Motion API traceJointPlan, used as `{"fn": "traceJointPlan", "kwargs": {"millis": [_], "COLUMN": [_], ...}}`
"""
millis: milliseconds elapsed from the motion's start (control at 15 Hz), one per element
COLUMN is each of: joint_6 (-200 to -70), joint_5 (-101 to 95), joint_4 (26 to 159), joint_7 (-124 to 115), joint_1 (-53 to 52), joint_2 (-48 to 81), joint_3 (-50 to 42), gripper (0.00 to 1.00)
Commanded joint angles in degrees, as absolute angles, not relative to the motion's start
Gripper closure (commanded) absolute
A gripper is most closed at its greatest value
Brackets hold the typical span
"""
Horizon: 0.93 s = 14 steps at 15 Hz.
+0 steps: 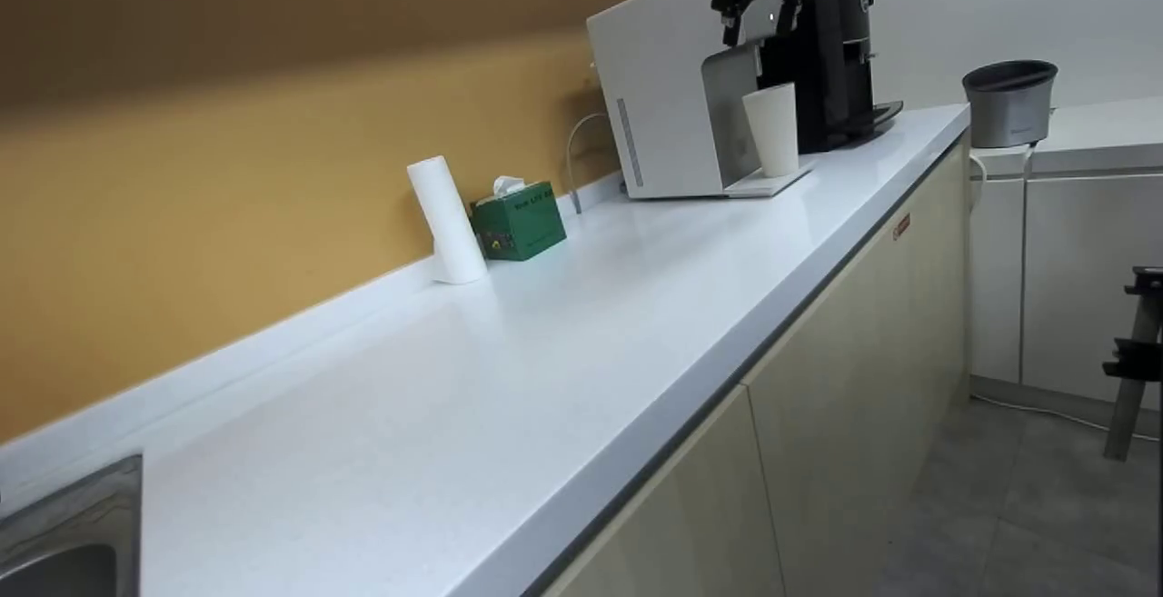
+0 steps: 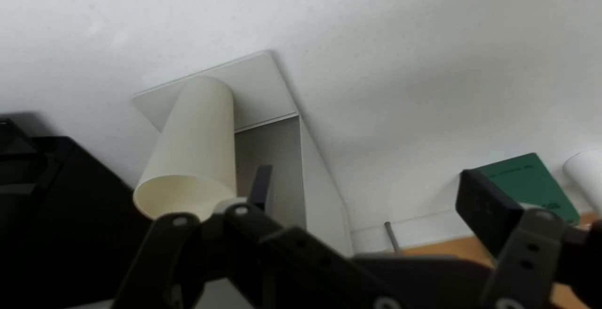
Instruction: Press the round button on the coffee maker
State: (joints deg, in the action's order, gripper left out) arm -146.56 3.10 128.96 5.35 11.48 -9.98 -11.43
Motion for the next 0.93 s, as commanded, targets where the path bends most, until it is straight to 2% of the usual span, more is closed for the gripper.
{"fn": "traceJointPlan", "kwargs": {"millis": [0,467,533,600,867], "joint_6": [-146.54,-146.05,-146.01,-145.92,-145.87], "joint_5": [2.78,6.75,9.00,11.20,19.80], "joint_4": [127.81,126.57,126.13,125.61,122.42], "joint_7": [5.24,8.16,9.99,12.27,24.60], "joint_1": [11.65,11.04,10.86,10.76,10.70], "joint_2": [-9.67,-8.66,-8.60,-8.61,-8.07], "joint_3": [-12.19,-13.41,-14.09,-14.80,-18.52], "gripper": [0.00,0.00,0.25,0.28,0.55]}}
